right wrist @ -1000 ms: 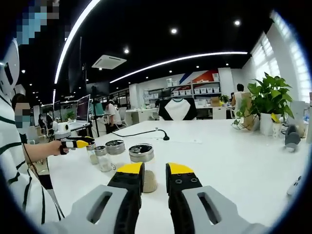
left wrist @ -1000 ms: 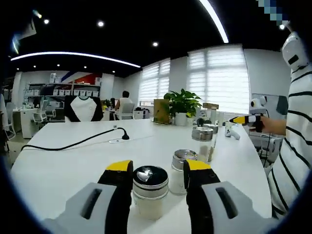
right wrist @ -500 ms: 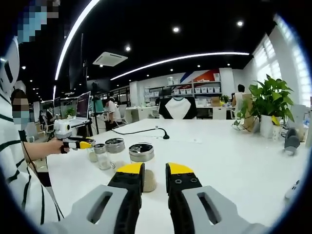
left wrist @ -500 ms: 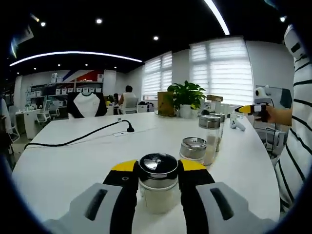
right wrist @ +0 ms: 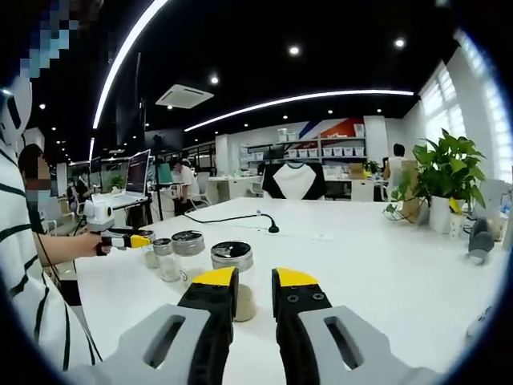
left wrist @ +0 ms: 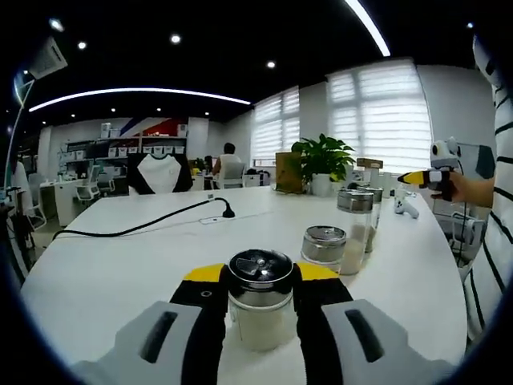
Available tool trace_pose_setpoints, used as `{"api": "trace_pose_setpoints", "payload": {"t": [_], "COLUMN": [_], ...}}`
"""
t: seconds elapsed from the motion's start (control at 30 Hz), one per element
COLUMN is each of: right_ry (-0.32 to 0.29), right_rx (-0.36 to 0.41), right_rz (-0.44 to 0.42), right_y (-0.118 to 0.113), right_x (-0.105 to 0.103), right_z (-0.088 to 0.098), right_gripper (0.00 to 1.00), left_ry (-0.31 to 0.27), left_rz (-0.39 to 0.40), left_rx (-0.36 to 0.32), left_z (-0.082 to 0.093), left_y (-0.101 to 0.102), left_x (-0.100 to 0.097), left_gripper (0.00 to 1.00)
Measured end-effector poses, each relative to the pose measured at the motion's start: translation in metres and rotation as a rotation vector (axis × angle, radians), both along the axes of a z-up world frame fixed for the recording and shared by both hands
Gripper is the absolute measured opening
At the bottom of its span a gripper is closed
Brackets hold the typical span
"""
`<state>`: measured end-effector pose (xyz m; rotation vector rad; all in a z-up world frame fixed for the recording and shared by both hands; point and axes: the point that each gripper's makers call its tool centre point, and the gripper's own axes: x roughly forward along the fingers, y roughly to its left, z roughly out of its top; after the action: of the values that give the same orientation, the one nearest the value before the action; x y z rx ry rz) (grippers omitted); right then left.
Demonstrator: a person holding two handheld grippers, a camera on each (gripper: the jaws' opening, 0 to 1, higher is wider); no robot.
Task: Rotate the seasoning bottle until the label or dispensing opening points toward the visible target arrow and the bottle remains upright within the marked orientation range
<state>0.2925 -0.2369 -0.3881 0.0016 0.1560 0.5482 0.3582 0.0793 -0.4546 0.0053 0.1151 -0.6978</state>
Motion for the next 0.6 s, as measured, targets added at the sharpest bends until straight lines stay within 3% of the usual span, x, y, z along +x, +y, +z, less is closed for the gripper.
{"api": "trace_pose_setpoints", "payload": {"t": [0.3,0.6], "right_ry": [-0.001,0.004], "right_rx": [-0.005,0.013], "right_rz": [-0.012,-0.054], "right_y": [-0.005,-0.018], "right_x": [-0.002,-0.002], "right_z": [-0.002,-0.007], "right_gripper": [0.14,0.14], "left_ry": [-0.009,-0.023], "left_rz": [0.041,0.144], "left_rx": [0.001,0.002], "left_z": [0.003,0.004], "left_y": [-0.003,-0.002], "left_x": [-0.004,-0.002], "left_gripper": [0.33,0.33]}}
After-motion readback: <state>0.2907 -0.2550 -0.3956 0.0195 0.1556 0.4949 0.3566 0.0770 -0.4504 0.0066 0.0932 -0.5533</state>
